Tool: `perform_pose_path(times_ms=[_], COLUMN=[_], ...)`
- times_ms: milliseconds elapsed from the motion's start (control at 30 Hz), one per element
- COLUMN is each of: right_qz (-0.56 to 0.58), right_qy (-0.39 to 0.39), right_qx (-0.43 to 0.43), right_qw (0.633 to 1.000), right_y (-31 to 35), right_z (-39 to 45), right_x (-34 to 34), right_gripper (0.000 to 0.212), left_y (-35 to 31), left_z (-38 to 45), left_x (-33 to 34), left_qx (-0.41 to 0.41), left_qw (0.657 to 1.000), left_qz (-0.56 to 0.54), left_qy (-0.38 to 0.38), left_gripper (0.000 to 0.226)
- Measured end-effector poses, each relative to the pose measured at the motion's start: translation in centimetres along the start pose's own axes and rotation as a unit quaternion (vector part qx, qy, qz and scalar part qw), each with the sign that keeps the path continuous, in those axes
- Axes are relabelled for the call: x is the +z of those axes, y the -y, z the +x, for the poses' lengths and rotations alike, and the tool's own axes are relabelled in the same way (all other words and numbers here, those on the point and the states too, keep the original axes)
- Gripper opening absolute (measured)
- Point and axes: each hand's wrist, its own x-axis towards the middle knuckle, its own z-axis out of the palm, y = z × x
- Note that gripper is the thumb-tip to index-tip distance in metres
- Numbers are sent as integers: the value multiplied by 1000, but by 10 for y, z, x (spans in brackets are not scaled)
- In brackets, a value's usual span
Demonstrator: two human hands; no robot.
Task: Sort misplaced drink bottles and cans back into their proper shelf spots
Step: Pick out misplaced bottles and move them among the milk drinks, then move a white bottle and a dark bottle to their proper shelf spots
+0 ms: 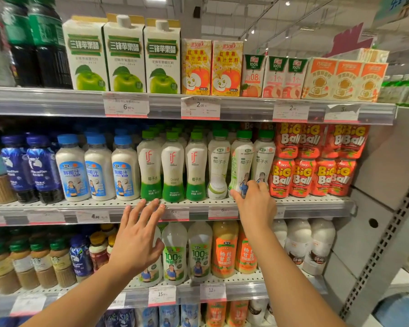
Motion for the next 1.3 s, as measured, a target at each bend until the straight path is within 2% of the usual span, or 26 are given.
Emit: perform_pose_path(times_ms=[367,533,667,800,900,967,1100,1167,1300], right_qz=[15,19,32,31,60,89,101,112,138], right_qy=[8,30,60,114,184,268,448,476,476], right_qx=[5,-15,-36,-89,-160,-204,-252,-260,-288], right_qw=[1000,999,997,989,968,937,852,833,819], right_y=[2,-1,-3,5,22,38,80,105,167], right_z=[-1,-4,-8,-15,-18,-21,-32,-36,-41], right_x=[-1,-6,-12,-32,-52,-68,-96,-104,-112], right_gripper=[55,42,35,39,44,47,52,53,55], left_y=[0,-1,-4,5,21,34,84,114,172], left_z=[1,2,3,14,19,18,13,10,2], left_x=[-6,-12,-25,-53,-89,-115,-169,-197,-250], left_qx=[-5,-8,-12,5,22,17,11,8,12], left_qw=[1000,999,997,984,981,983,988,990,992], left_qz=[9,5,-4,-65,-115,-119,-121,-122,-123], left_qy=[28,44,81,163,153,138,92,63,0], left_gripper=[93,93,94,83,49,33,33,34,31])
